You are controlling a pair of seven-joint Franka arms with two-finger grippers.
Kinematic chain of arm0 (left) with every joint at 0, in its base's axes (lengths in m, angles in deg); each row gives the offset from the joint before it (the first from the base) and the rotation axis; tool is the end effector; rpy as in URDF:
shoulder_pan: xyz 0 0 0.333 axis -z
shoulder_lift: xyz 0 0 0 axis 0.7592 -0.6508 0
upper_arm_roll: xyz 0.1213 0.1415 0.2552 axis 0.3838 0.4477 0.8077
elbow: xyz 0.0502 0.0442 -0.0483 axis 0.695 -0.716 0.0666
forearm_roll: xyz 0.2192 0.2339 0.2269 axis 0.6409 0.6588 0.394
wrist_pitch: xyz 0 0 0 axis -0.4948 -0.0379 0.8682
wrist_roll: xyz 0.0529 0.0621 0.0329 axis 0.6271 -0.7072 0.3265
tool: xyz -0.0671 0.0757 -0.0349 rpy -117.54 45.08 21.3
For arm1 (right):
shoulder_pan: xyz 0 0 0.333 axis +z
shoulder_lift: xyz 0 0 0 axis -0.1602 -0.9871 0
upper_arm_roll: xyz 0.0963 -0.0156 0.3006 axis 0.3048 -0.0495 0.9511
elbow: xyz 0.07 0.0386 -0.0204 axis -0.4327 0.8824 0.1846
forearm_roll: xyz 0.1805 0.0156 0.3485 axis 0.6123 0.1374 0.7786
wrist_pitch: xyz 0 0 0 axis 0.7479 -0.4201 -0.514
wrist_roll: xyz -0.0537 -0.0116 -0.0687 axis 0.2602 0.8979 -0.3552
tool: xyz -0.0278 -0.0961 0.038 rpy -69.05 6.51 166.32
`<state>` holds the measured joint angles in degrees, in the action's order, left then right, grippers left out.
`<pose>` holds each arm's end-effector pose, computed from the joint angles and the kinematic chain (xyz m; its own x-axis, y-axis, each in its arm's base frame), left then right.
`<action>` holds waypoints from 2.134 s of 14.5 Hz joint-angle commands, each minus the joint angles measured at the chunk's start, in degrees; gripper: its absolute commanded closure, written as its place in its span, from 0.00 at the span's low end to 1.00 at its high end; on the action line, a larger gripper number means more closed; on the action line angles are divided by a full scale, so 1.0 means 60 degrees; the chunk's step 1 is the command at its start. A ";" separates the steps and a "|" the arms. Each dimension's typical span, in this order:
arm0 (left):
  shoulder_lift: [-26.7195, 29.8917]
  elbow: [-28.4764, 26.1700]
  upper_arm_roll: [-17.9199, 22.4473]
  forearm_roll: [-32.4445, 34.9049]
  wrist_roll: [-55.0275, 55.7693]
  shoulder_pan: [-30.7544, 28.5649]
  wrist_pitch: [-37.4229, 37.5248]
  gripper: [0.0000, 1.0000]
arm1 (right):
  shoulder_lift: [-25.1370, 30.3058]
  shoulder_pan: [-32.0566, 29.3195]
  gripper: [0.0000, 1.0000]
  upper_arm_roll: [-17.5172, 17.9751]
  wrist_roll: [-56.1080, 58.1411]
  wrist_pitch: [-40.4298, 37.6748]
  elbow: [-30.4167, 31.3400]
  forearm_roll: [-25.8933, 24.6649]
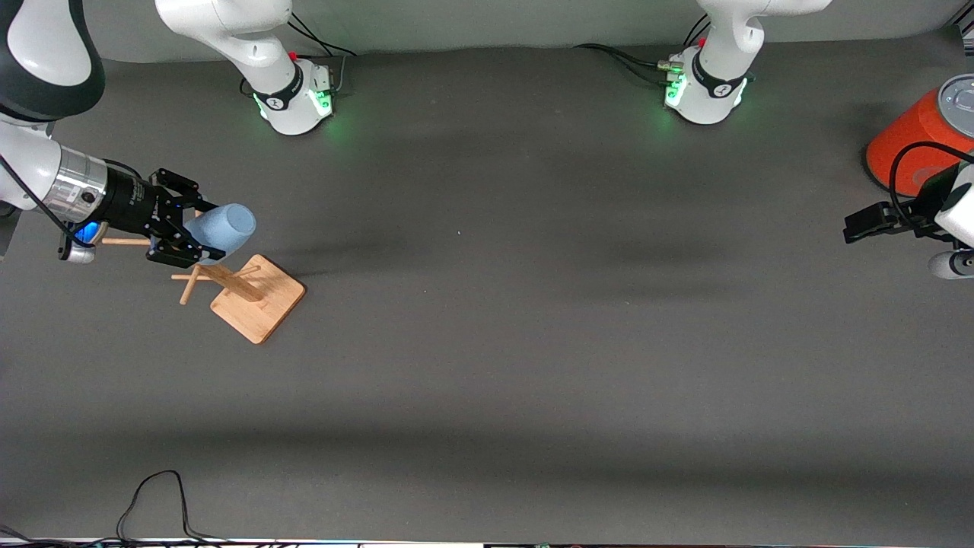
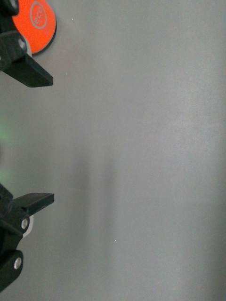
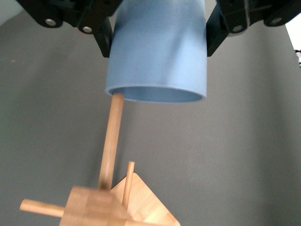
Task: Rotate and upright cup with both arms
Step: 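Pull the blue cup off the peg with the right gripper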
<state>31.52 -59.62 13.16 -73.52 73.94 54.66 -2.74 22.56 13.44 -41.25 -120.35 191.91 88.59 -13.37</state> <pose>0.5734 0.0145 0.5748 0.9928 0.0628 -0.1023 0.0590 -0.9975 -0.0389 0.5296 0.0317 0.5146 0.2084 -0.8863 -0.4136 -0.9765 -0.2125 -0.0367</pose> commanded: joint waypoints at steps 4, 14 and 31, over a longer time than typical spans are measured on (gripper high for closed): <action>0.0066 -0.0109 -0.0013 -0.0055 -0.0136 -0.0144 -0.0088 0.00 | 0.0101 0.0043 0.40 0.1180 -0.1316 -0.0153 -0.0992 0.0205; 0.0007 -0.0109 -0.0013 -0.0055 -0.0136 -0.0173 -0.0103 0.00 | -0.0981 0.0072 0.40 0.3772 -0.2355 0.0709 -0.2882 -0.0174; -0.0022 -0.0123 -0.0013 -0.0055 -0.0151 -0.0174 -0.0103 0.00 | -0.6633 0.2560 0.40 0.7789 -1.1843 0.3055 -0.3587 -0.9649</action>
<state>31.41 -60.25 13.11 -73.53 73.91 53.75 -2.86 -12.17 26.41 5.08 -184.83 210.29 69.19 -65.60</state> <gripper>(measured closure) 0.000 0.185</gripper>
